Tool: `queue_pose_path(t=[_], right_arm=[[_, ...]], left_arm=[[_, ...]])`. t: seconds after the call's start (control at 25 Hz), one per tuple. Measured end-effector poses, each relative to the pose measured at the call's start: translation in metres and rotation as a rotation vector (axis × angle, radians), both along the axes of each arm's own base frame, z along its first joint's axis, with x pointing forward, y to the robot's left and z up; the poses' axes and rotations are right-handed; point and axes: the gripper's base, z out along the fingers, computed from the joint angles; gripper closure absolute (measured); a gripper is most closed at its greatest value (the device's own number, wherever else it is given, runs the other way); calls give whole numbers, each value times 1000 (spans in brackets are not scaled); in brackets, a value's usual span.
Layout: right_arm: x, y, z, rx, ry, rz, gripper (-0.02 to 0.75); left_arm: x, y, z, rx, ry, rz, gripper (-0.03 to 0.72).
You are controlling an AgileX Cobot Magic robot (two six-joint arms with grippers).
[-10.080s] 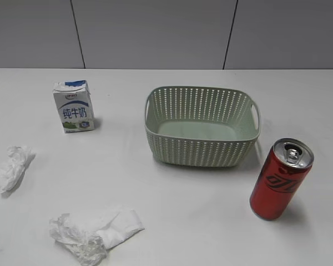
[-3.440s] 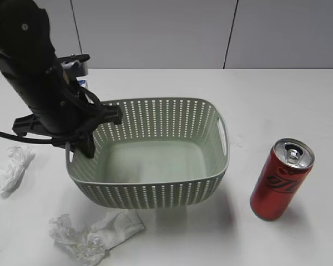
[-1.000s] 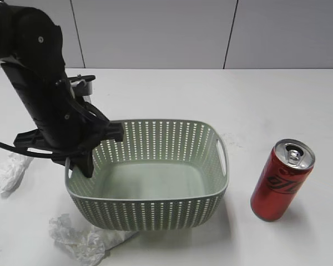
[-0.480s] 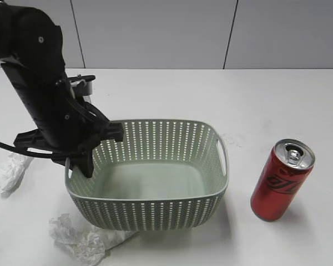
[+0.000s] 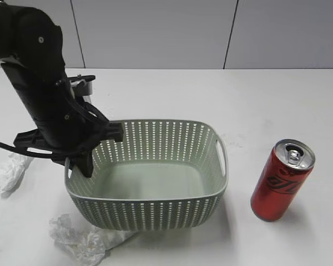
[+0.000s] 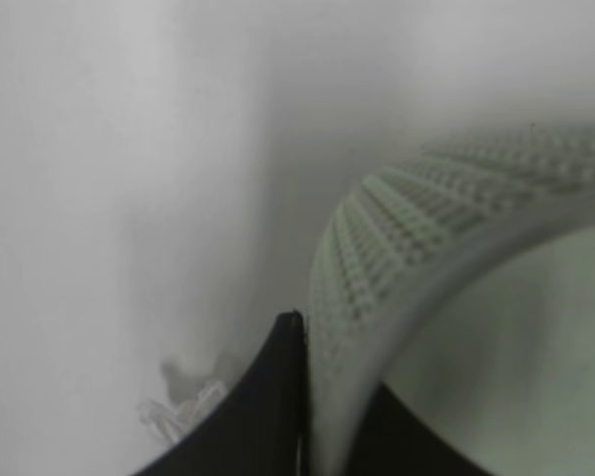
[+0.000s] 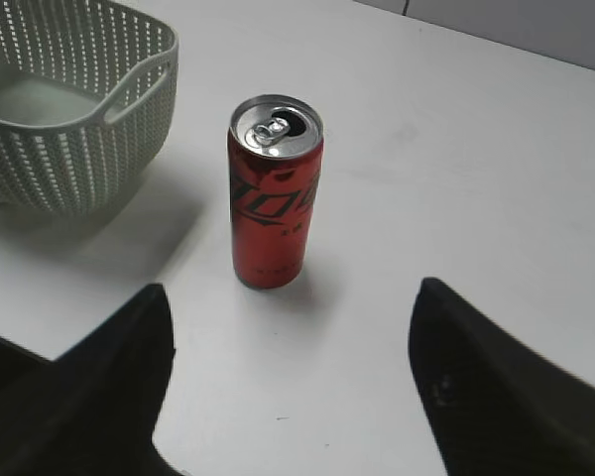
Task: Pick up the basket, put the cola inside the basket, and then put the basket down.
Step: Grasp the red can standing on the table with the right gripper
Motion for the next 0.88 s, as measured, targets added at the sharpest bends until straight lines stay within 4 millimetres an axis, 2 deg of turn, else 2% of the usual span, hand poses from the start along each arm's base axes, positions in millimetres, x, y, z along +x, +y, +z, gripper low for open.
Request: queue_pose_path(t=[0.12, 0.24, 0.4, 0.52, 0.68, 0.88], right_arm=[[0, 0, 1, 7, -4, -3, 176], [8, 3, 11, 50, 0, -12, 171], [30, 16, 33, 142, 59, 15, 91], [55, 29, 47, 177, 197, 34, 78], [92, 43, 60, 137, 375, 42, 78], [148, 62, 61, 69, 597, 48, 78]], left_arm=[[0, 0, 0, 2, -1, -1, 692], [0, 0, 0, 2, -2, -2, 692], [0, 1, 0, 7, -5, -5, 692], [1, 1, 0, 15, -10, -11, 692], [1, 2, 0, 19, -12, -14, 692], [1, 2, 0, 21, -14, -16, 692]])
